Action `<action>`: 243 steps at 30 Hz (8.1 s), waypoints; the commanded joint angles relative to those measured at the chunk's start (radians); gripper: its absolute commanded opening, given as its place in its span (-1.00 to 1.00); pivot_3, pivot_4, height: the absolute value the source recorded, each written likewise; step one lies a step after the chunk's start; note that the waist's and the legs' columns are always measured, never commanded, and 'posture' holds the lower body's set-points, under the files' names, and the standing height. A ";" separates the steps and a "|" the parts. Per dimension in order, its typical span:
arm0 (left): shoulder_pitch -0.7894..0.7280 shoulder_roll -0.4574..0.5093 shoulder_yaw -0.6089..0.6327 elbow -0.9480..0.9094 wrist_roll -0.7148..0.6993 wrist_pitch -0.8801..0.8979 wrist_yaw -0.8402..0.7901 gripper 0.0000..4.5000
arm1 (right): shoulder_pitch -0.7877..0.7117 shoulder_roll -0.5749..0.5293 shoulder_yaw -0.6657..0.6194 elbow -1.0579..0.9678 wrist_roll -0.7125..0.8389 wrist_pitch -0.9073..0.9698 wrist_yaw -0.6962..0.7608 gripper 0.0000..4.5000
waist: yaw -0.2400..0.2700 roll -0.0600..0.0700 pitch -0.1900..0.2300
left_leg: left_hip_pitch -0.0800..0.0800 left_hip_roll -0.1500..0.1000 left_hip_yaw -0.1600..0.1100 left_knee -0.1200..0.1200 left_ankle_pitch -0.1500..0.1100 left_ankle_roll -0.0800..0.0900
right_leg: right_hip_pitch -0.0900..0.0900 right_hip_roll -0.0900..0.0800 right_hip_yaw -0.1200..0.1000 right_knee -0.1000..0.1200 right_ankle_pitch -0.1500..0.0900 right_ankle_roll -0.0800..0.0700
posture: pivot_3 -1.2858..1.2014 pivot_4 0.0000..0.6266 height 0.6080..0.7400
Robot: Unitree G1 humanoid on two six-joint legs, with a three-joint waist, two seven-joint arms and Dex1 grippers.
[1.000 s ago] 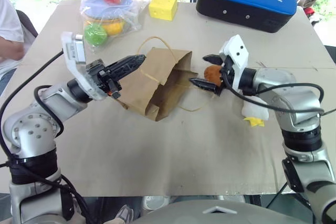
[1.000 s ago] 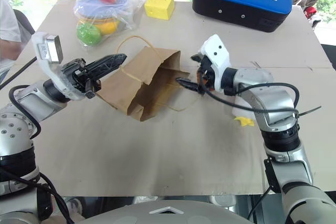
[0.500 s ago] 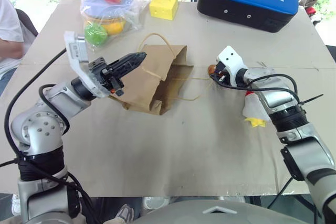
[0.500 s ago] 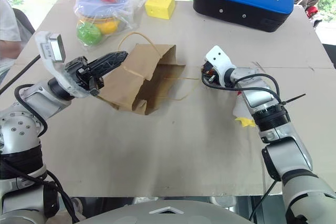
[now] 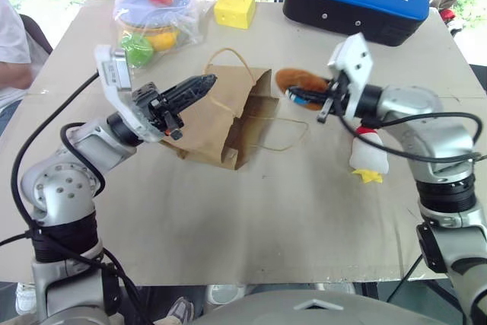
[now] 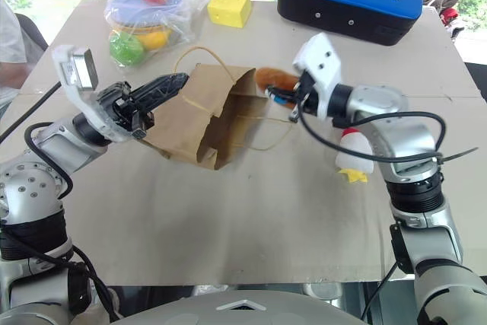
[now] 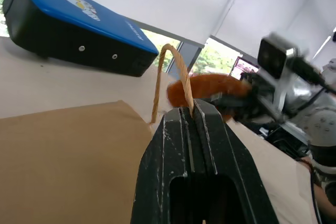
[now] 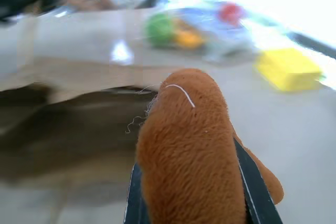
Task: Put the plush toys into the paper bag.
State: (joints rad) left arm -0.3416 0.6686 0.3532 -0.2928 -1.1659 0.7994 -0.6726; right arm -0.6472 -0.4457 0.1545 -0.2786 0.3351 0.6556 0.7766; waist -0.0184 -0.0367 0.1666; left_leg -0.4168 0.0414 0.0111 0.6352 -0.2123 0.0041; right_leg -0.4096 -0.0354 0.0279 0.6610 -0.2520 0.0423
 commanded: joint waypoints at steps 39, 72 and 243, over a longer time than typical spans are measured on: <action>0.020 -0.016 0.027 -0.041 -0.091 0.020 0.011 -1.00 | 0.037 0.167 0.236 0.361 -0.365 -0.580 0.083 0.36 | 0.002 -0.001 0.000 | 0.000 -0.001 -0.001 0.000 0.000 0.000 | 0.000 -0.001 0.000 0.001 0.000 0.000 | 0.03 -0.52 1.00; -0.146 -0.021 -0.120 -0.009 -0.020 -0.002 -0.067 -1.00 | -0.053 0.344 0.251 0.540 -0.240 -0.762 0.251 -0.99 | 0.006 -0.001 0.000 | 0.001 -0.001 -0.001 0.001 0.000 -0.001 | 0.001 -0.001 -0.001 0.001 0.000 0.000 | 0.03 -0.52 1.00; -0.150 -0.197 -0.079 -0.019 0.068 0.029 0.005 -1.00 | -0.184 0.508 -0.260 0.556 0.125 0.238 -0.312 -0.98 | -0.021 -0.001 0.000 | 0.000 -0.001 -0.003 0.002 0.000 0.000 | 0.001 0.000 -0.001 0.002 0.001 0.000 | 0.03 -0.52 1.00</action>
State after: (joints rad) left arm -0.4863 0.4639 0.2484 -0.2676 -1.0596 0.8253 -0.6710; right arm -0.7975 0.0495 -0.0606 0.2608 0.4253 0.8880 0.4970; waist -0.0392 -0.0381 0.1663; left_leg -0.4169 0.0405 0.0083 0.6371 -0.2121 0.0038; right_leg -0.4082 -0.0358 0.0264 0.6630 -0.2512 0.0426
